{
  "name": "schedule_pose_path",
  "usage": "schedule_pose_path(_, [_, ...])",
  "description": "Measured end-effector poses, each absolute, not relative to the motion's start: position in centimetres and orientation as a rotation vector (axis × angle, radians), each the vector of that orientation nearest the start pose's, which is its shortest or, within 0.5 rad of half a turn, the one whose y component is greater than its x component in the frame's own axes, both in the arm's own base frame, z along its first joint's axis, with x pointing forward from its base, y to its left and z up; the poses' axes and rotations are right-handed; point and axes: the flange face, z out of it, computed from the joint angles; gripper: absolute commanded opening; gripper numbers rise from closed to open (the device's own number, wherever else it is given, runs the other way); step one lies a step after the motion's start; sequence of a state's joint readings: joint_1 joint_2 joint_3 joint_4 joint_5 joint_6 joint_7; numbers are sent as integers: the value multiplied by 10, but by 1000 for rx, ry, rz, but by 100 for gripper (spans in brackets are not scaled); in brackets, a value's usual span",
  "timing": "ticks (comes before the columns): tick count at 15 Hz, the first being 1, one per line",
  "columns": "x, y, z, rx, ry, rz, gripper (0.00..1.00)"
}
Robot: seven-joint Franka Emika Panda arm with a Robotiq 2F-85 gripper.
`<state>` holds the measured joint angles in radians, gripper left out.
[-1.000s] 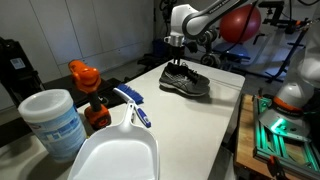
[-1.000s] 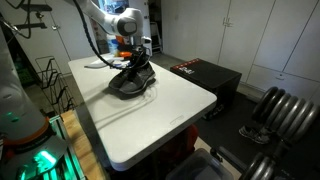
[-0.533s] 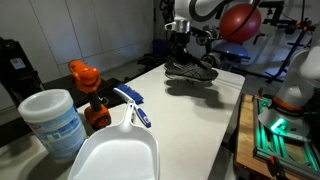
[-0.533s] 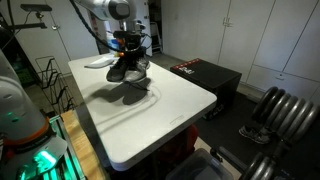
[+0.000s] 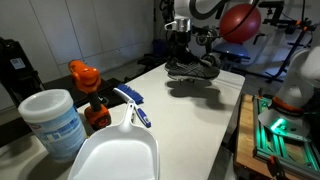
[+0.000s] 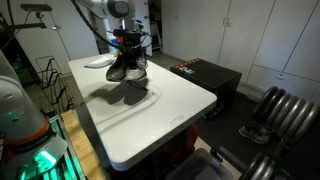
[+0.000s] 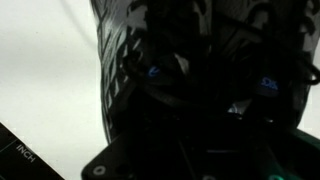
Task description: Turn the sneakers to the right
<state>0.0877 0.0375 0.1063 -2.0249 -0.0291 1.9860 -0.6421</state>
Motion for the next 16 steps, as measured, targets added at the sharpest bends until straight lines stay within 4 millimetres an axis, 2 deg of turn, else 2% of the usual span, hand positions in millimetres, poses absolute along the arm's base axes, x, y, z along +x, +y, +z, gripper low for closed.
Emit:
schedule_pose_path(5, [541, 104, 424, -2865, -1295, 125, 23])
schedule_pose_path(6, [541, 104, 424, -2865, -1295, 125, 6])
schedule_pose_path(9, [542, 105, 421, -2861, -1302, 132, 6])
schedule_pose_path(16, [537, 126, 408, -2723, -1771, 193, 6])
